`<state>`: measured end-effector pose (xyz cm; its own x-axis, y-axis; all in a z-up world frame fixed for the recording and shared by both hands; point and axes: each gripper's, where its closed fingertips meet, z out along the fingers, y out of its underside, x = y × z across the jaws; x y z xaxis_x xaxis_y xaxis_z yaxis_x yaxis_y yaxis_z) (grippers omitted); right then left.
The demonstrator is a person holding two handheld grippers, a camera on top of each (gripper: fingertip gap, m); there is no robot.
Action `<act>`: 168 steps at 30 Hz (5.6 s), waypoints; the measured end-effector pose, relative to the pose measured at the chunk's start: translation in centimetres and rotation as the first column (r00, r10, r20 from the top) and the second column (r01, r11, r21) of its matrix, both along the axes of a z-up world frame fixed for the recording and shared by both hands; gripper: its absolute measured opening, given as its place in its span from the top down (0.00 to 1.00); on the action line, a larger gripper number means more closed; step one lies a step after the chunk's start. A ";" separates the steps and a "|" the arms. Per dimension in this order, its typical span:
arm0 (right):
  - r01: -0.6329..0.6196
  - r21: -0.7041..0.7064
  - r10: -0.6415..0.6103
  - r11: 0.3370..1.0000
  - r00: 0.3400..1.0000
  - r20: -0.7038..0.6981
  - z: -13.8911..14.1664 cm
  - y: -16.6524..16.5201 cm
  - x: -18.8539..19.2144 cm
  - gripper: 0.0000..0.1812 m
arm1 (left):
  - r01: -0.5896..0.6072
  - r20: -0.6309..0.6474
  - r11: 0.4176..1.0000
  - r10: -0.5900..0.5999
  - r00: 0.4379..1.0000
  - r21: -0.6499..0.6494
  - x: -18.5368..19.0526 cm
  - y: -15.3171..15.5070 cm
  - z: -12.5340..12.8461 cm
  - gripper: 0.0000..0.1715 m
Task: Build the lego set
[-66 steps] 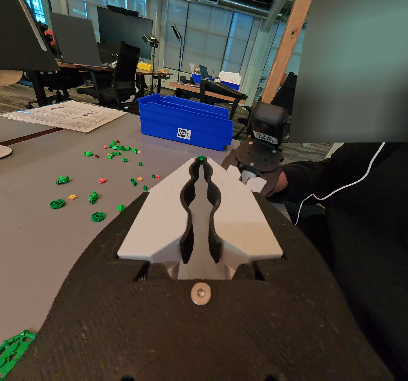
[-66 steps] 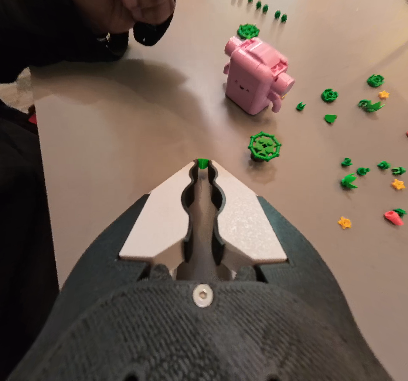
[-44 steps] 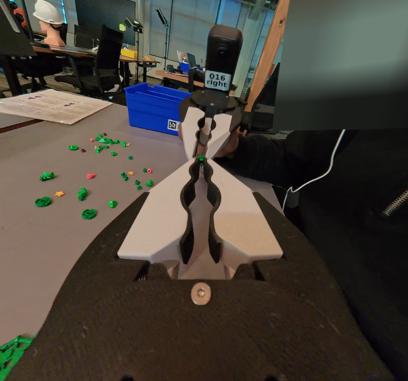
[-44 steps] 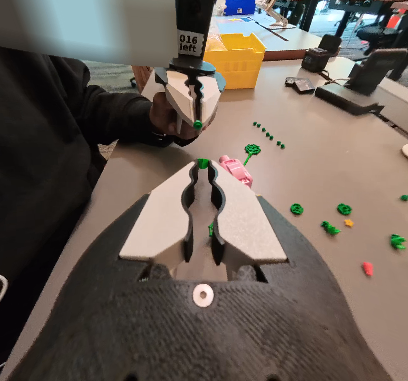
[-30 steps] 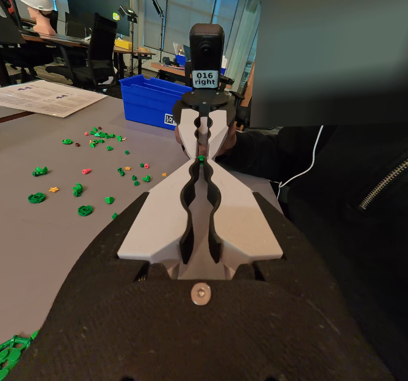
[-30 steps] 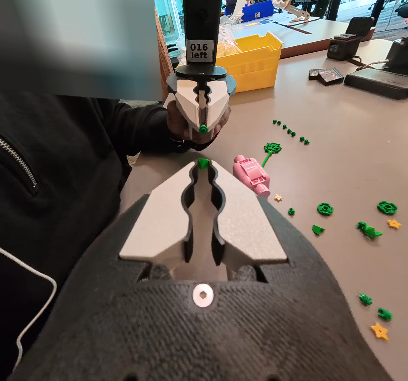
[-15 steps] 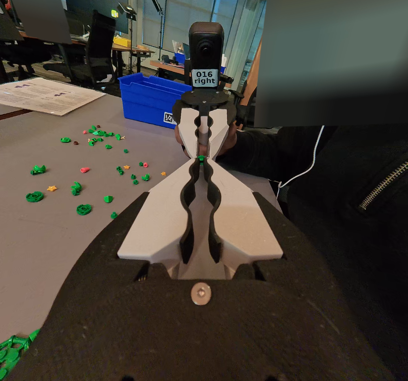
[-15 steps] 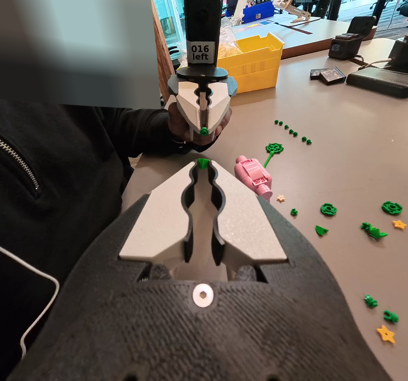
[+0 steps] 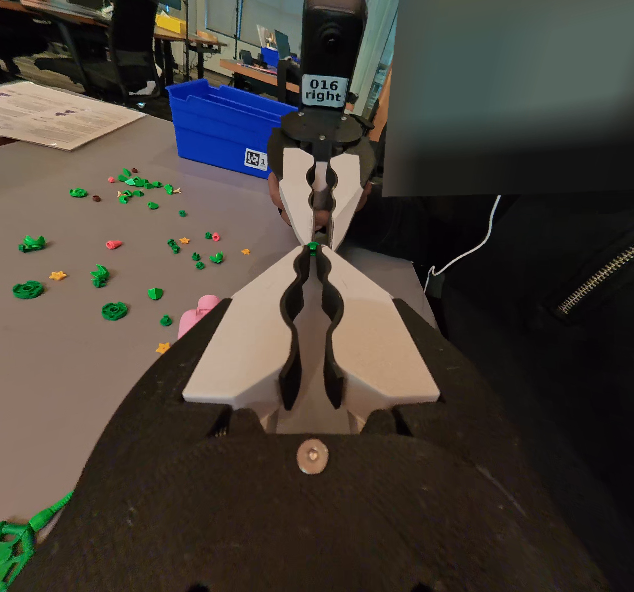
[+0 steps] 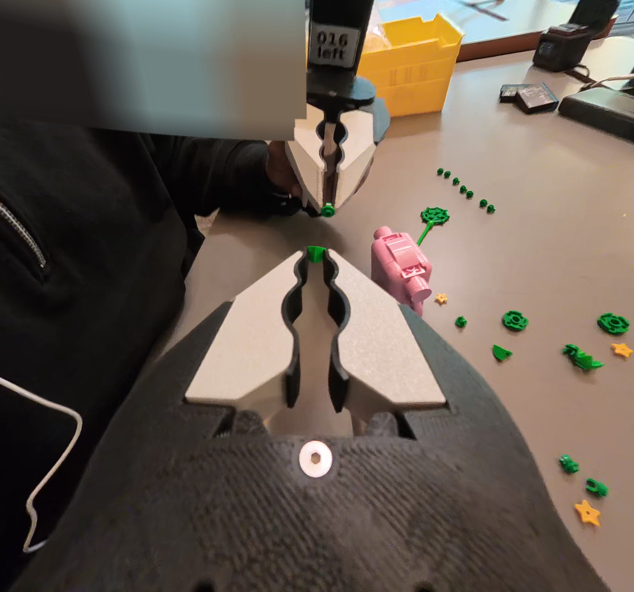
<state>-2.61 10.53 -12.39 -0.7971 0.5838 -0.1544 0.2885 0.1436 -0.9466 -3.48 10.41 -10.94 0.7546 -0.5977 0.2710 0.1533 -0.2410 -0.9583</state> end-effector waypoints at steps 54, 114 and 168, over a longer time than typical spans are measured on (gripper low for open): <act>-0.131 0.227 0.063 0.965 0.957 0.284 -8.5 -1.7 2.3 0.97 | 0.116 -0.246 0.885 -0.248 0.937 -0.451 3.6 -1.3 -9.6 1.00; -0.110 0.296 0.032 0.949 0.966 0.257 -9.0 -2.0 2.4 0.99 | 0.120 -0.235 0.848 -0.274 0.932 -0.516 3.8 -1.5 -10.6 1.00; -0.072 0.182 -0.015 0.981 0.901 0.434 -9.6 -2.0 2.6 1.00 | 0.045 -0.439 0.926 -0.220 0.871 -0.376 3.8 -2.0 -10.3 1.00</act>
